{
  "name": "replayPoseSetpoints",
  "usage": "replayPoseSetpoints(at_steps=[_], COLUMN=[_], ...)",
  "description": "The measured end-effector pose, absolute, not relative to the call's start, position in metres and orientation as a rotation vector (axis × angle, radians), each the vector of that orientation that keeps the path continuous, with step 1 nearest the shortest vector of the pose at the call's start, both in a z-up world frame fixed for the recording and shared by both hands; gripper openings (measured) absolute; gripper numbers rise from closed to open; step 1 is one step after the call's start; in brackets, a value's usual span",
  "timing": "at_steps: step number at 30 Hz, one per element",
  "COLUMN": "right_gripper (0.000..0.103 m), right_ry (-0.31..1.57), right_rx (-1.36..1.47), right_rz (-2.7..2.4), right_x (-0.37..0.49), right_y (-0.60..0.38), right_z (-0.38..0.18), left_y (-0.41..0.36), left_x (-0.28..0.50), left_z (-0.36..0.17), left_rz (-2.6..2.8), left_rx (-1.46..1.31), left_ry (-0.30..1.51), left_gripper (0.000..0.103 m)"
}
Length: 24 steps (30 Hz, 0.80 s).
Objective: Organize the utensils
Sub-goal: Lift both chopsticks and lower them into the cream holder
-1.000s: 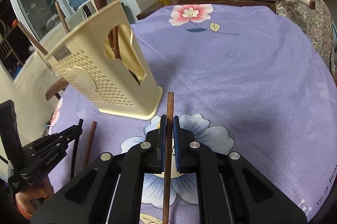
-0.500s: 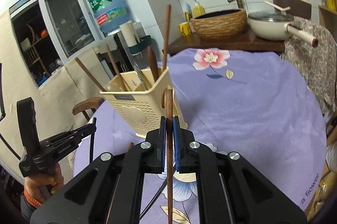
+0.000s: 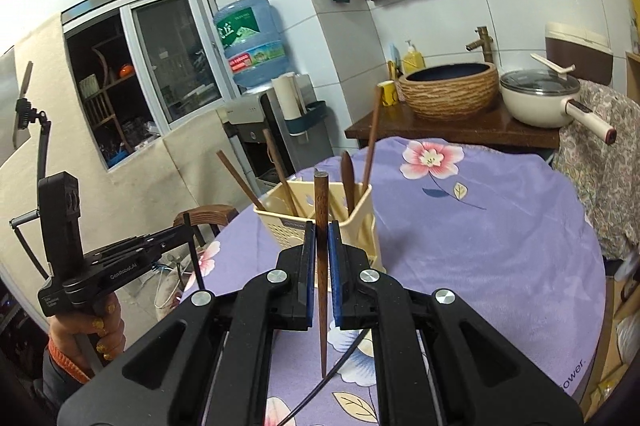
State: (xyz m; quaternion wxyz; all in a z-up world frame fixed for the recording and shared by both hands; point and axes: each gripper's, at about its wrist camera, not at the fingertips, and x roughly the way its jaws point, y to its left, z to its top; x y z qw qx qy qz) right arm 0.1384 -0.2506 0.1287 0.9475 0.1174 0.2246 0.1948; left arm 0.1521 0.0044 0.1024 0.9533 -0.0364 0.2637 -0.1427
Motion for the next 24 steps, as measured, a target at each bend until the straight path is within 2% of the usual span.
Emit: replayPoseSetpoints(at_steps=[17, 24], right_gripper=[0.007, 0.007], right_ry=[0.416, 0.355], right_rx=[0.169, 0.143], right_rz=[0.429, 0.419], right_x=[0.142, 0.154], right_y=[-0.234, -0.231], right_z=[0.175, 0.219], left_y=[0.008, -0.002], left_x=[0.148, 0.149], left_z=[0.15, 0.203], left_rz=[-0.327, -0.368], left_rx=[-0.052, -0.04], left_ry=[0.455, 0.381], left_gripper=[0.007, 0.007])
